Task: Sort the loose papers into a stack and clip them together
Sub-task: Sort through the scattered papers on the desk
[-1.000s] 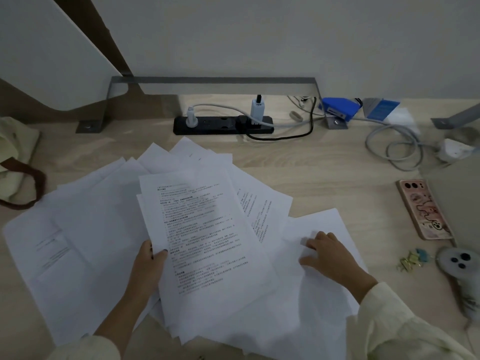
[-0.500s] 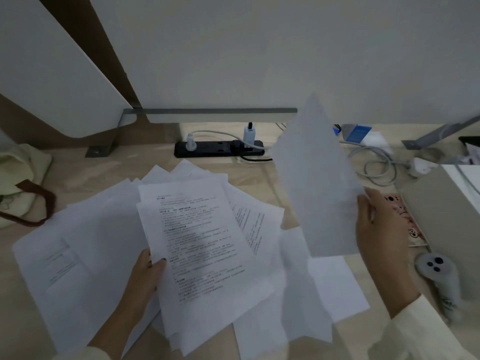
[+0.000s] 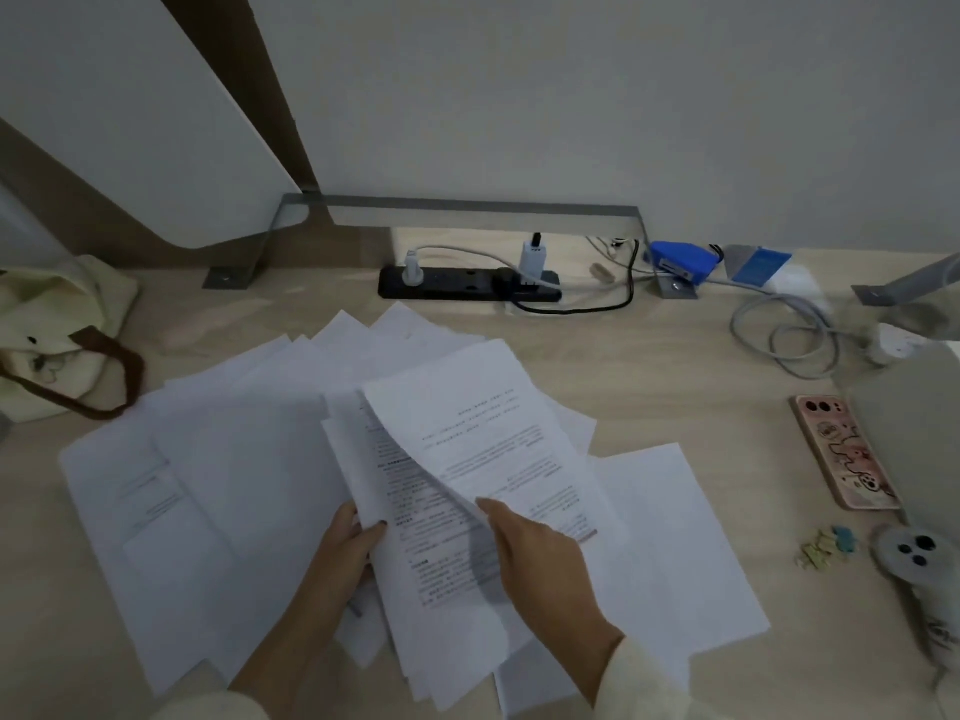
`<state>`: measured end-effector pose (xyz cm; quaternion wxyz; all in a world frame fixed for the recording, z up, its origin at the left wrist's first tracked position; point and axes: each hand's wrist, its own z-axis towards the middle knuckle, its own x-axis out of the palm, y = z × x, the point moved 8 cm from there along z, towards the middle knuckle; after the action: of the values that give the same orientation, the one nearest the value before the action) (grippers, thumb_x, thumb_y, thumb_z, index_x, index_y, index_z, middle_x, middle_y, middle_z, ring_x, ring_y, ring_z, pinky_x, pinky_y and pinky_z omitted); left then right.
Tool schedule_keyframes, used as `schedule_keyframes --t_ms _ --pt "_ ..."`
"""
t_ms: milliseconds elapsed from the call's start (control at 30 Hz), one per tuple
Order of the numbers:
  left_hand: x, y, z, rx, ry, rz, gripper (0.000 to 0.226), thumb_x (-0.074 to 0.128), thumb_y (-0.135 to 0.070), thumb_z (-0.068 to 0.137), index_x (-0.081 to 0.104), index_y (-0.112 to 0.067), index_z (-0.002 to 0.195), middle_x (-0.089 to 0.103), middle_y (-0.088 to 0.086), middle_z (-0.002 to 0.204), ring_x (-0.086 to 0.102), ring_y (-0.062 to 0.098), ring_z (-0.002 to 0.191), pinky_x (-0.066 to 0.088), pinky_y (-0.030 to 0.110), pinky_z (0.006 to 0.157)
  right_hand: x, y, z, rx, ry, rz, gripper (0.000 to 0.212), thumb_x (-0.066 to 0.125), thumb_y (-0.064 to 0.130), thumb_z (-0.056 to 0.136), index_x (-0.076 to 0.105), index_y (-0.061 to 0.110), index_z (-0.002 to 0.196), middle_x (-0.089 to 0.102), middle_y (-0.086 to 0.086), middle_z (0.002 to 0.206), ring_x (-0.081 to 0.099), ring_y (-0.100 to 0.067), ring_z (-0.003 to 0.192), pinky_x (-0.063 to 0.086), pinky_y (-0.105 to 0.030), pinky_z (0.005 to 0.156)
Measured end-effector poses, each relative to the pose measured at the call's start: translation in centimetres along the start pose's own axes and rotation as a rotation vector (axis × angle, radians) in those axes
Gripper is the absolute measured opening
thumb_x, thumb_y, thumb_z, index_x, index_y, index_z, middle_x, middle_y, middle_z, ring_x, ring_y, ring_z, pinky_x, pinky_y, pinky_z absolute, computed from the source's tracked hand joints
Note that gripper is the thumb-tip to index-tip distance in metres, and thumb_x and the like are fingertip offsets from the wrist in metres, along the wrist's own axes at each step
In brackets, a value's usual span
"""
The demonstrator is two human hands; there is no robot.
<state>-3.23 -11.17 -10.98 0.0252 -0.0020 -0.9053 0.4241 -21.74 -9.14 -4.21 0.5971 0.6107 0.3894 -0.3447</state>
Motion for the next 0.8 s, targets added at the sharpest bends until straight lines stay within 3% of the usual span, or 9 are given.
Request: schedule_keyframes --t_ms 100,200,267,400,467,533,633,733,800 --pt "0.0 0.2 0.0 -0.009 -0.002 0.001 0.027 0.051 -0.013 0.092 0.05 -0.013 0.119 0.062 0.011 0.111 0.061 0.023 0.092 0.051 0.032 0.074 0.8 1.2 -0.4 -0.065 0.041 0.013 0.028 0.05 0.017 0.076 0.066 0.024 0.098 0.069 0.009 0.063 0.062 -0.006 0.047 0.045 -0.016 0.04" --pt "-0.3 0.3 0.2 -0.018 -0.023 0.011 0.036 0.055 -0.038 0.088 0.056 -0.013 0.113 0.068 0.013 0.107 0.067 0.026 0.09 0.054 0.035 0.073 2.8 1.4 -0.7 -0.097 0.203 0.102 0.035 0.039 0.016 0.091 0.053 0.02 0.123 0.07 -0.003 0.098 0.067 -0.02 0.084 0.051 -0.03 0.068" --pt "-0.2 0.4 0.4 -0.024 -0.015 0.023 0.045 0.055 -0.049 0.083 0.059 -0.015 0.113 0.071 0.01 0.103 0.069 0.025 0.088 0.054 0.033 0.069 2.8 1.3 -1.0 -0.125 0.214 0.122 0.037 0.038 0.015 0.094 0.048 0.022 0.129 0.068 -0.003 0.107 0.064 -0.022 0.092 0.049 -0.03 0.073" --pt "0.3 0.1 0.6 0.016 0.028 0.022 0.038 0.06 -0.049 0.077 0.061 -0.026 0.108 0.074 0.002 0.098 0.072 0.02 0.085 0.055 0.03 0.068 1.4 1.2 -0.8 -0.196 0.099 0.011 0.032 0.056 0.008 0.073 0.066 0.019 0.1 0.069 0.003 0.068 0.063 -0.013 0.055 0.035 -0.013 0.049" --pt "0.4 -0.1 0.6 0.023 0.019 0.015 0.024 0.058 -0.047 0.083 0.063 -0.029 0.098 0.074 -0.003 0.09 0.071 0.018 0.083 0.055 0.031 0.07 0.3 -0.8 -0.3 -0.079 0.022 0.065 0.026 0.051 0.008 0.073 0.067 0.017 0.091 0.068 -0.001 0.067 0.062 -0.016 0.058 0.041 -0.018 0.051" --pt "0.1 0.0 0.8 -0.004 -0.011 -0.04 0.02 0.05 -0.044 0.089 0.062 -0.029 0.088 0.072 -0.003 0.085 0.069 0.017 0.081 0.055 0.032 0.071 -0.9 -2.9 0.1 0.004 -0.026 0.113 0.023 0.047 0.006 0.078 0.065 0.015 0.087 0.069 -0.003 0.074 0.061 -0.017 0.067 0.045 -0.024 0.059" --pt "-0.6 0.1 1.1 -0.046 -0.04 -0.157 0.019 0.047 -0.043 0.09 0.059 -0.028 0.092 0.067 -0.002 0.093 0.065 0.017 0.086 0.053 0.035 0.074 -2.1 -4.5 -0.2 -0.11 -0.089 0.071 0.024 0.058 -0.004 0.074 0.06 0.02 0.077 0.068 0.0 0.084 0.057 -0.013 0.085 0.04 -0.017 0.081" --pt "-1.1 0.2 1.1 -0.065 -0.078 -0.188 0.022 0.054 -0.037 0.088 0.062 -0.02 0.1 0.067 0.003 0.092 0.063 0.021 0.085 0.051 0.034 0.07 -3.2 -7.8 -0.3 -0.06 -0.175 -0.051 0.028 0.069 -0.003 0.071 0.059 0.022 0.07 0.063 -0.008 0.112 0.046 -0.028 0.119 0.026 -0.036 0.108" --pt "-1.0 0.2 1.0 -0.044 -0.065 -0.101 0.017 0.058 -0.026 0.088 0.062 -0.016 0.102 0.068 0.007 0.094 0.063 0.022 0.083 0.053 0.03 0.064 -4.2 -10.0 -0.2 0.088 -0.252 -0.064 0.025 0.071 -0.001 0.071 0.066 0.023 0.075 0.054 -0.014 0.127 0.038 -0.037 0.128 0.022 -0.048 0.112"
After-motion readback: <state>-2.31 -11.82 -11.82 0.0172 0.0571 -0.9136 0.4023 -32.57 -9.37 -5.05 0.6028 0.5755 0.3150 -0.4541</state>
